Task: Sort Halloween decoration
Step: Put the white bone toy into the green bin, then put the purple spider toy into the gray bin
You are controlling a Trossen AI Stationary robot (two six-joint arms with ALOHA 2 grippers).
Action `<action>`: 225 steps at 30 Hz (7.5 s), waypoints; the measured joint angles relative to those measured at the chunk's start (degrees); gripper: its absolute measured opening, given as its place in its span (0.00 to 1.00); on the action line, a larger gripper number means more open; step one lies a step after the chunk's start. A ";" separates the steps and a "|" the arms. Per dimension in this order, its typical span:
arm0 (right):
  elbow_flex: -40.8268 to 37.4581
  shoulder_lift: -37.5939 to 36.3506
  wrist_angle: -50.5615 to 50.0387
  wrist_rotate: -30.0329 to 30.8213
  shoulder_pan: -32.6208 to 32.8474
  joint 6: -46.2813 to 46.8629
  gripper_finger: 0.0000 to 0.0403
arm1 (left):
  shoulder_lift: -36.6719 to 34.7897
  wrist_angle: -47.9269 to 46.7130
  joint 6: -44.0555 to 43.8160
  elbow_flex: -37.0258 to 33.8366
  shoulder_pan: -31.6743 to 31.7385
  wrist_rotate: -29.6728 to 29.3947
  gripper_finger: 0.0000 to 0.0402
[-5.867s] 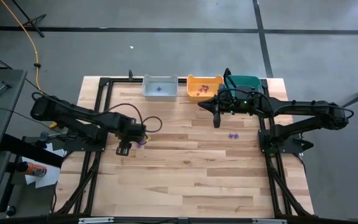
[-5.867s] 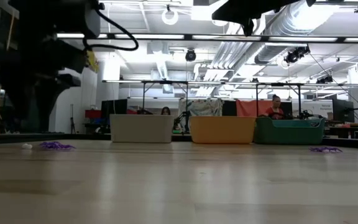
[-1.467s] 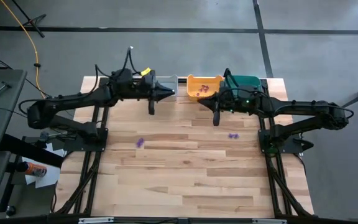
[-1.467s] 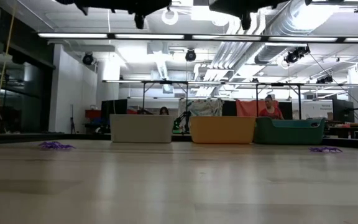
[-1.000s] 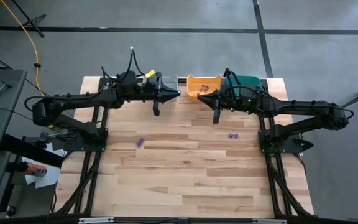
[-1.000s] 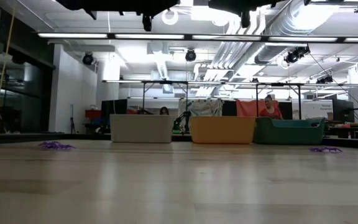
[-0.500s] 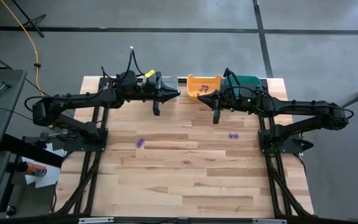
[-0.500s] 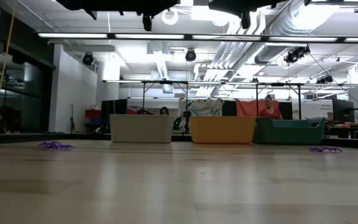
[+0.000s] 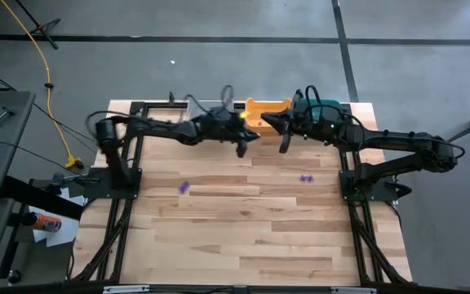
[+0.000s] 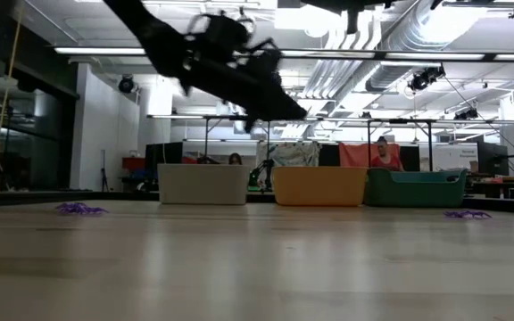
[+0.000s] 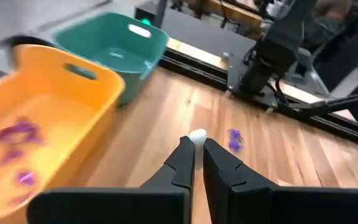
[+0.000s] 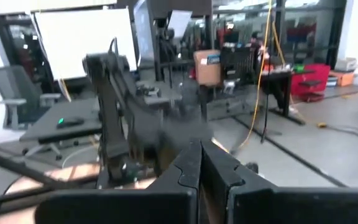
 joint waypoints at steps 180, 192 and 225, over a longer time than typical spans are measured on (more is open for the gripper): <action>19.08 21.94 -18.17 -15.15 1.93 -2.66 0.00 | -49.08 -3.38 -0.52 -26.93 -7.88 -11.24 0.29; 19.96 21.97 -16.07 -19.35 1.86 -2.97 0.00 | -49.08 -3.34 -0.50 -26.93 -7.88 -11.24 0.29; 60.74 65.59 -41.48 -10.51 -13.41 8.29 0.00 | -49.14 10.41 -5.49 -26.92 -7.90 -11.12 0.29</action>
